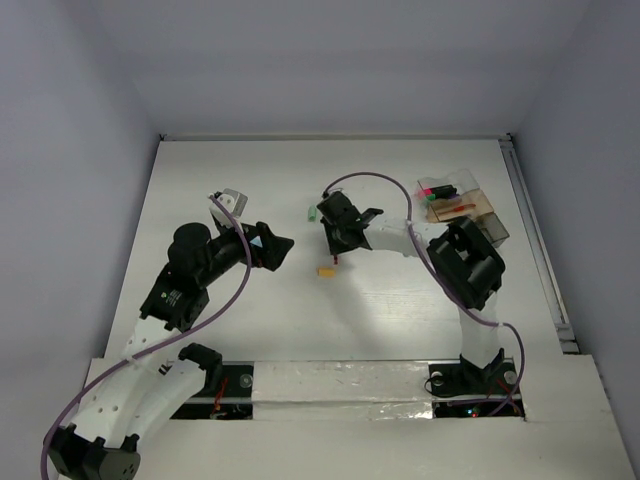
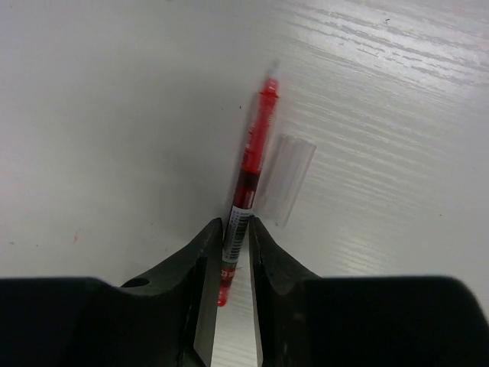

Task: Sort the stationery into containers
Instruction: Pick up the pen from the center of the board.

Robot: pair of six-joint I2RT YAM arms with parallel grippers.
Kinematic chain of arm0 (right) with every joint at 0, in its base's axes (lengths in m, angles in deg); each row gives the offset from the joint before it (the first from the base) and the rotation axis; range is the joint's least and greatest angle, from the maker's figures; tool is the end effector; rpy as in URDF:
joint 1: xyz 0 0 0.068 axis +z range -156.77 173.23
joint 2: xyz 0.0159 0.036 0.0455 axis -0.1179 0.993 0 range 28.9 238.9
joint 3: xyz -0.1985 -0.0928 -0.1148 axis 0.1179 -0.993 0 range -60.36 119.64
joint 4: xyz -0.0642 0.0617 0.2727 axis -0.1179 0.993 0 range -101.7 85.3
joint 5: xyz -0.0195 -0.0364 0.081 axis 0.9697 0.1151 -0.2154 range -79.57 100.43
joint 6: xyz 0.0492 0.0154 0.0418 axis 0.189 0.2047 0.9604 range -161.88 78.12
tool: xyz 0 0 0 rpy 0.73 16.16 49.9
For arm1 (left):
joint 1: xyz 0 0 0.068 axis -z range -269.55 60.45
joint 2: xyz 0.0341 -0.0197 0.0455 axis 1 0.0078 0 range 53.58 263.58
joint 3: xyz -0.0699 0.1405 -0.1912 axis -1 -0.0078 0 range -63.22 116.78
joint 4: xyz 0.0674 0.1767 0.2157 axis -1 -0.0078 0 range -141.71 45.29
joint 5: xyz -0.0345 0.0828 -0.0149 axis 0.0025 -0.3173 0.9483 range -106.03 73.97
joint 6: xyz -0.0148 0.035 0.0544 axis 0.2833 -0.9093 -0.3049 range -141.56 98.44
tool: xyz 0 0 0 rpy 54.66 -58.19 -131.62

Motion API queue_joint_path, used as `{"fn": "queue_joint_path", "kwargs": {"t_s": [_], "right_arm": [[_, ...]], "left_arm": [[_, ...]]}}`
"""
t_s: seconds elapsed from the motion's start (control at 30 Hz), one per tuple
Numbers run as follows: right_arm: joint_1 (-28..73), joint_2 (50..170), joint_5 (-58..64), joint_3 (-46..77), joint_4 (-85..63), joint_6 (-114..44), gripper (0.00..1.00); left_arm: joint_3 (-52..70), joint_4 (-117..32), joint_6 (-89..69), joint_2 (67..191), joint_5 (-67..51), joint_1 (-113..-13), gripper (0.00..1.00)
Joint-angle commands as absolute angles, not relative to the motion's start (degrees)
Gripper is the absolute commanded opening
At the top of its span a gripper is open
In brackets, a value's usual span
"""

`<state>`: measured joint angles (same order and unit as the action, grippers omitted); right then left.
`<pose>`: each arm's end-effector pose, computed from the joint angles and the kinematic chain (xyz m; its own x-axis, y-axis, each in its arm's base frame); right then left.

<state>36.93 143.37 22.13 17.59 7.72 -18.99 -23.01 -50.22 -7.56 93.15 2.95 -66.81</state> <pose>0.3277 0.2985 0.1122 -0.7830 -0.2213 -0.5814 -0.3146 0.9471 0.0631 0.2068 -0.1052 0.3174 -0.2368 -0.1488 -0.9601 0.6258 0.7325 -0.2679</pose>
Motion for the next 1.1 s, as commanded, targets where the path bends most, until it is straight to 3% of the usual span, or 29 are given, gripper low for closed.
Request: {"fn": "queue_joint_path", "kwargs": {"t_s": [0.0,0.07,0.27,0.47,0.8,0.87,0.9,0.97,1.07], "right_arm": [[37.7,145.88,24.93,20.49,8.78,-18.42,0.25],[37.7,147.02,25.01,21.63,9.04,-18.33,0.23],[37.7,146.77,26.25,21.91,8.17,-17.28,0.0],[37.7,135.79,21.86,15.67,-4.03,-16.66,0.0],[37.7,118.55,1.4,2.93,-30.92,-9.3,0.0],[37.7,117.24,-0.81,0.39,-38.04,-5.78,0.0],[38.31,116.97,-2.56,-0.24,-40.42,-4.8,0.0],[38.32,116.79,-5.03,-1.3,-44.98,-2.7,0.0],[39.54,116.79,-6.27,-1.74,-49.04,-1.89,0.0]], "left_arm": [[-20.5,-48.57,-7.59,92.43,2.87,-67.23,0.99],[-20.59,-48.57,-7.67,92.43,2.78,-67.23,0.99],[-20.85,-48.31,-7.24,92.51,1.9,-67.23,0.99],[-21.73,-46.64,-5.3,94.1,5.23,-68.28,0.99],[-22.08,-45.06,-4.42,95.68,9.1,-69.86,0.99],[-22.35,-43.58,-3.99,95.59,10.59,-69.86,0.92],[-22.52,-43.13,-3.98,95.5,10.77,-69.86,0.74],[-22.61,-42.86,-3.81,95.42,11.04,-70.39,0.56],[-23.05,-41.72,-3.37,95.68,11.91,-70.92,0.55]]}}
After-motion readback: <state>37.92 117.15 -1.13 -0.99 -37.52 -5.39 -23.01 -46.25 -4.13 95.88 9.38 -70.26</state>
